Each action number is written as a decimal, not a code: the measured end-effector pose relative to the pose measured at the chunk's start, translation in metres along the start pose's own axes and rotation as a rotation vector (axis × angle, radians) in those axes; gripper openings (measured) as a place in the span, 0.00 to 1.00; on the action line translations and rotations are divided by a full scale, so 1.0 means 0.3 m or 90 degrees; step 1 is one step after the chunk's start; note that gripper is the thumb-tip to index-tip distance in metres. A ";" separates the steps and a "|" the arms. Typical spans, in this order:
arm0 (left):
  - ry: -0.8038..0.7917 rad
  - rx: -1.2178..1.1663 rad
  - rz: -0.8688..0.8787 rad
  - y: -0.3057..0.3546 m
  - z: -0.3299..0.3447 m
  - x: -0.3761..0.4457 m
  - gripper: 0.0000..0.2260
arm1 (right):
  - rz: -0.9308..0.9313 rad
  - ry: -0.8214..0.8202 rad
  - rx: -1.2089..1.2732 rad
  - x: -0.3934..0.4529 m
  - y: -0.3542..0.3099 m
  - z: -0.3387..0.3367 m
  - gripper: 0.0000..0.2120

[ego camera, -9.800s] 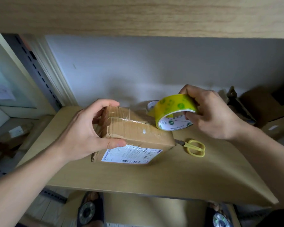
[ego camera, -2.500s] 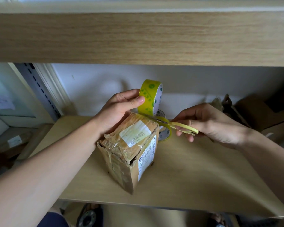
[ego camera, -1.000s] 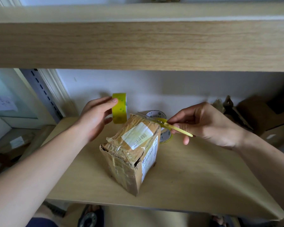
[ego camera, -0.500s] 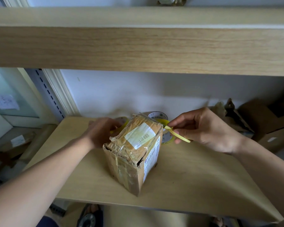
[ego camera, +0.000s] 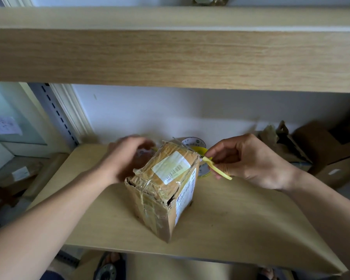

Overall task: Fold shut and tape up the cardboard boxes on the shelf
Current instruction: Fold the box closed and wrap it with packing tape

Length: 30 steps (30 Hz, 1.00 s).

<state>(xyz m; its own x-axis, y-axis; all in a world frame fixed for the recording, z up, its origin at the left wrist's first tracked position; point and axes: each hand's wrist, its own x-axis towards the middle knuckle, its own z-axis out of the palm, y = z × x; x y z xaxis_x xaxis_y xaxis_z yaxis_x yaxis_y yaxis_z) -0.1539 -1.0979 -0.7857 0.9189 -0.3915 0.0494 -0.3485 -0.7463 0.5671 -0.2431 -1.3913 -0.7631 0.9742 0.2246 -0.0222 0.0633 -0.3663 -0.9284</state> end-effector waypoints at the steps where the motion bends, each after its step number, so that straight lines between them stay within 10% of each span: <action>1: 0.040 -0.063 0.017 0.044 -0.021 -0.027 0.14 | 0.001 0.000 -0.004 0.001 0.000 -0.001 0.08; 3: 0.068 -0.157 0.045 0.122 -0.060 -0.066 0.12 | 0.000 -0.002 -0.011 0.001 -0.001 -0.001 0.08; 10: -0.121 0.057 -0.016 0.309 -0.058 -0.151 0.62 | -0.011 0.009 0.009 0.003 -0.014 0.003 0.07; 19: -0.085 0.095 0.002 0.293 -0.047 -0.126 0.45 | -0.016 0.100 0.037 -0.013 -0.037 -0.042 0.09; 30: -0.103 0.136 0.050 0.270 -0.070 -0.116 0.49 | 0.139 0.189 -0.404 0.010 0.118 -0.031 0.04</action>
<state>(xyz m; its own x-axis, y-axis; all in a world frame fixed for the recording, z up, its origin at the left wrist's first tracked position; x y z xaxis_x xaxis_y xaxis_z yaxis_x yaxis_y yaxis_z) -0.2101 -1.1334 -0.7241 0.8518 -0.5210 -0.0543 -0.4648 -0.7996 0.3802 -0.2360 -1.4120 -0.7924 0.9908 -0.1354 0.0029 -0.1143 -0.8473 -0.5186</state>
